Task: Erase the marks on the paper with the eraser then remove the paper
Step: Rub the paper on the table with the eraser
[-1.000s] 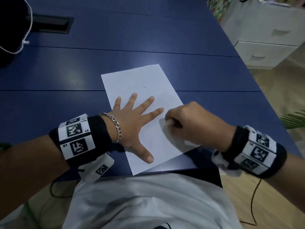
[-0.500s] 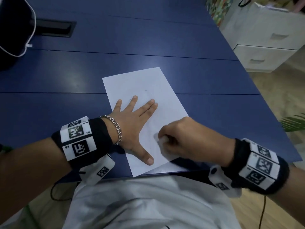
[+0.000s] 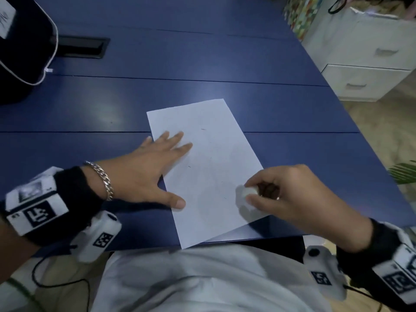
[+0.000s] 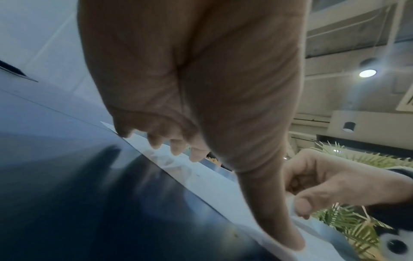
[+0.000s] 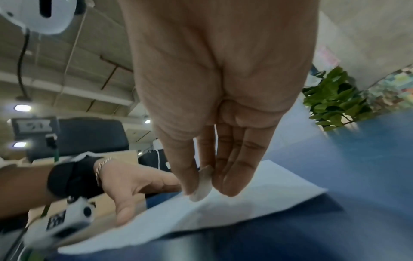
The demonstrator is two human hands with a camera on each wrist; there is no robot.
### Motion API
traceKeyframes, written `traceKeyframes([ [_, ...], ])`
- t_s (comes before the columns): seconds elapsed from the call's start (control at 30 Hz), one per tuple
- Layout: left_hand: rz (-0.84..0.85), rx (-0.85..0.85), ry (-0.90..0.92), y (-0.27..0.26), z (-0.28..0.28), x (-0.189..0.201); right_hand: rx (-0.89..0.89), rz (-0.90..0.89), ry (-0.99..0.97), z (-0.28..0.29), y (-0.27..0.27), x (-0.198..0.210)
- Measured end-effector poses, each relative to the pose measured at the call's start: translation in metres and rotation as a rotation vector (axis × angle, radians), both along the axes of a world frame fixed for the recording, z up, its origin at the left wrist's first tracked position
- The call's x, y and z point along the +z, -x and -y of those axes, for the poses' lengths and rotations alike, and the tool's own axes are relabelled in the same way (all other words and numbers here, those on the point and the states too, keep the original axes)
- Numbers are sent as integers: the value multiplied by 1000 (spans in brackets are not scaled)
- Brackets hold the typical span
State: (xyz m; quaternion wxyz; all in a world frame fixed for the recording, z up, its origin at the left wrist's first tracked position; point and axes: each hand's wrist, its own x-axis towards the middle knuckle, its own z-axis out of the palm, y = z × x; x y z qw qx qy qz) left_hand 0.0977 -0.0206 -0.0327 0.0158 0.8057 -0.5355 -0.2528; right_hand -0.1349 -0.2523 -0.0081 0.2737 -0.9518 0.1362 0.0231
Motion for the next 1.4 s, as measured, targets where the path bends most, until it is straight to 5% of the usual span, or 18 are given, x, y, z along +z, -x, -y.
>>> traceKeyframes([
  [0.27,166,4,-55,22,-3,-18,57,-105,168,3,-11,-7],
  [0.4,155,78,24,32,2,-19,63,-75,140,-2,-27,2],
  [0.77,138,47,-108,35,19,-29,164,-23,204,-23,-89,-8],
  [0.93,135,59,-107,35,20,-30,365,-96,196,-50,-73,-9],
  [1.1,134,60,-131,36,21,-28,217,-18,263,-25,-90,-8],
  [1.23,142,56,-138,37,22,-27,434,-101,229,-57,-69,-8],
  [1.4,140,55,-151,37,23,-27,282,-35,268,-25,-91,-6],
])
